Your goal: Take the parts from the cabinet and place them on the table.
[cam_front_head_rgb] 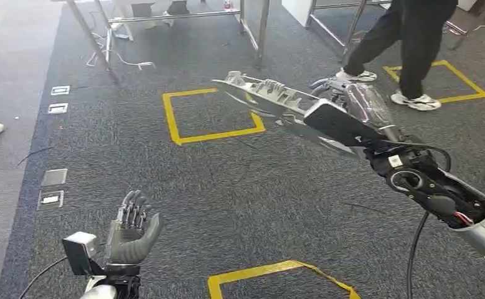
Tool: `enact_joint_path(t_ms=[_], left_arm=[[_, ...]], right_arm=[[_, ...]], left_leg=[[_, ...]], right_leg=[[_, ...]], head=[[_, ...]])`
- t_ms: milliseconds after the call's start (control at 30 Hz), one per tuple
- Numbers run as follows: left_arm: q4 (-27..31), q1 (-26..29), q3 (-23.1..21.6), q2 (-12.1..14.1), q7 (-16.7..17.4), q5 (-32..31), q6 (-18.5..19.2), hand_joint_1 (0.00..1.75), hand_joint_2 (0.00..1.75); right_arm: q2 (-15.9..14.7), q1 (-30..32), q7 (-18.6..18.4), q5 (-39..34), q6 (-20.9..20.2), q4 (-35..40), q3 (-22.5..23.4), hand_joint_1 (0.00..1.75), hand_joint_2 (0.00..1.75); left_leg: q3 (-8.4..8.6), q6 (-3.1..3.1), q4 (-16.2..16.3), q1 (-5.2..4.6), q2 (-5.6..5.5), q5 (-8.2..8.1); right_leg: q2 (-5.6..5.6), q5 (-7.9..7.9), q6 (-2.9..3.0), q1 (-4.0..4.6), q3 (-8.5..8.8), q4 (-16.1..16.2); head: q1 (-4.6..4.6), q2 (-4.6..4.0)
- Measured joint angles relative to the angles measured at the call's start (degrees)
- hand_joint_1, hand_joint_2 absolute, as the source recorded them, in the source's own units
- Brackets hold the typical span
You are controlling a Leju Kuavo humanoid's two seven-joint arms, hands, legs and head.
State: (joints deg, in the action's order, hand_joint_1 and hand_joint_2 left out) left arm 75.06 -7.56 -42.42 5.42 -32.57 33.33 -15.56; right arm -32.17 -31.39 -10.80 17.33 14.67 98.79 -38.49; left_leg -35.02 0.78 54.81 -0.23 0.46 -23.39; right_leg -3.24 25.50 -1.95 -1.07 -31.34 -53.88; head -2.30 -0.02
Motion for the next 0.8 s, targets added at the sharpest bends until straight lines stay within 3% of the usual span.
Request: enact_joint_path(t_ms=[133, 367, 800], left_arm=[[-0.02, -0.17, 0.00, 0.09, -0.07, 0.48, 0.59, 0.00, 1.75], [-0.07, -1.13, -0.02, -0.39, -0.13, 1.14, 1.86, 0.00, 1.75], [-0.02, -1.34, -0.13, -0.77, -0.24, -2.58, 0.48, 0.00, 1.75]], right_arm=[[-0.44, 0.65, -0.81, 0.40, -0.09, 1.29, 0.88, 1.75, 1.75], [-1.31, 3.23, -1.03, 0.92, -0.15, 3.32, 2.89, 1.75, 1.75], [-1.90, 8.33, -0.81, 2.04, -0.22, 6.39, 6.47, 1.75, 1.75]], left_leg=[[0.01, 0.10, 0.02, -0.01, 0.02, -0.01], [0.13, 0.19, -0.14, 0.01, 0.04, 0.07], [0.27, 0.19, -0.32, 0.02, 0.11, 0.13]], right_leg=[[0.00, 0.00, -0.30, 0.00, 0.00, 0.03], [0.03, -0.01, -0.31, 0.04, -0.01, 0.03], [0.09, 0.00, -0.30, 0.05, 0.00, 0.02]], head=[[0.00, 0.00], [0.26, 0.00], [0.57, 0.02]])
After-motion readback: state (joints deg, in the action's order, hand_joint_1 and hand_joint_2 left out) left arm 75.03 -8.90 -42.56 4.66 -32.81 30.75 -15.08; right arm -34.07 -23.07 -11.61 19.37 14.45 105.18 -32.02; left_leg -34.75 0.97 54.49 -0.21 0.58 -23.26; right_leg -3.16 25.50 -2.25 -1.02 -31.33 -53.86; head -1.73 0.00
